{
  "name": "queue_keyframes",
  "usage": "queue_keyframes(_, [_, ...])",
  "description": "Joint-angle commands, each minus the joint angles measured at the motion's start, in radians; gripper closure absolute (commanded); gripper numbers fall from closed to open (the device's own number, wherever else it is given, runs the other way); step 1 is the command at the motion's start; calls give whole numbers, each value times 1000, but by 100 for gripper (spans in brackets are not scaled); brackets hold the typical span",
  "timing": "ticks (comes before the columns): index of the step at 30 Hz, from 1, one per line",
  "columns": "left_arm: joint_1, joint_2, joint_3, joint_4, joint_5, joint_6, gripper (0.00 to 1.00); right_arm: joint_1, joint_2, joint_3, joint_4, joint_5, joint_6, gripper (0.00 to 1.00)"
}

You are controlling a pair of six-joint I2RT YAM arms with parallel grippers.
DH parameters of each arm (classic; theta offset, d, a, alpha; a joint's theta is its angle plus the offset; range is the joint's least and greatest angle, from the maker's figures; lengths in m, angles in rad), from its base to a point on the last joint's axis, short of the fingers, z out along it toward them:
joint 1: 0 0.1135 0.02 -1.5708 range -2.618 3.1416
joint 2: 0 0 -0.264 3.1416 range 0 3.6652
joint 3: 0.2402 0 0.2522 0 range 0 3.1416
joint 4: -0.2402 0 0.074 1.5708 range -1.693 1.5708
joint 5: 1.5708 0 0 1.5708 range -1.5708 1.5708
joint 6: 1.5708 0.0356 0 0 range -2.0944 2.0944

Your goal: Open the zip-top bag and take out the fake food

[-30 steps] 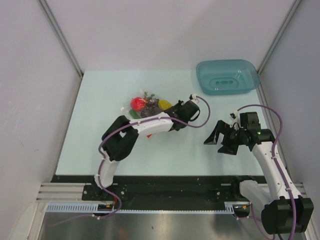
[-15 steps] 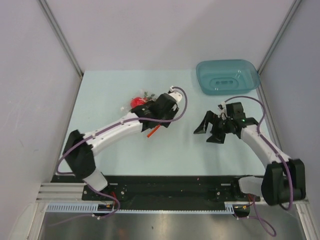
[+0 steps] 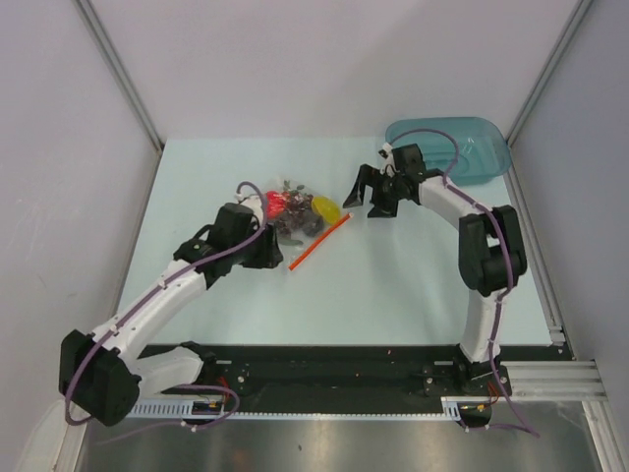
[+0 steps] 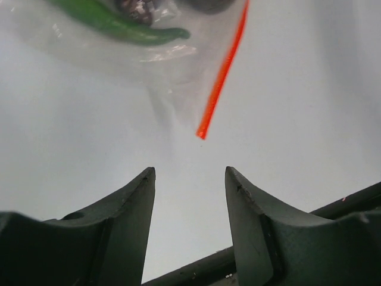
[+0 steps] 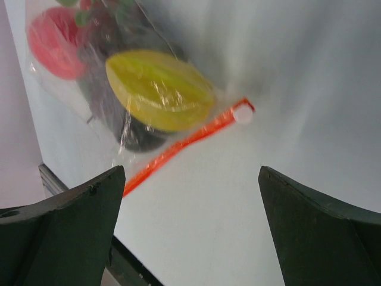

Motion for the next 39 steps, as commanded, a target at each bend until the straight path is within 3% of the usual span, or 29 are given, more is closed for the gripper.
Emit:
queue_keyframes(1, [123,-56,-55,100,156,-81,45,50,156,194,17,55,-43,0])
queue_keyframes(7, [243,67,-28,119,171,-123,55,76,324,429,-42,37,-48,0])
queue_keyframes(12, [330,185,-43,214,228,-128,55,76,407,520,-116,5,-72,0])
queue_keyframes(16, [336,323,-14,281,263,-102,54,85,369,430,-78,-50,-59,1])
queue_keyframes(19, [341,427,79,220,253,-43,59,96,306,321,-21,-129,21,3])
queue_keyframes(22, [335,365,115,163,104,0,59,113,206,227,31,-164,114,4])
queue_keyframes(24, [324,230,84,163,-5,27,54,116,163,118,86,-224,220,5])
queue_keyframes(26, [303,105,49,168,-63,52,45,122,108,57,145,-242,257,9])
queue_keyframes(29, [235,37,28,140,-88,76,44,137,88,54,109,-265,266,20])
queue_keyframes(33, [120,-54,-47,185,2,29,44,151,76,43,85,-282,248,40])
queue_keyframes(35, [91,-80,-92,240,56,18,46,159,65,34,82,-282,243,43])
queue_keyframes(39, [-28,-103,-106,243,76,30,49,173,56,18,91,-293,250,72])
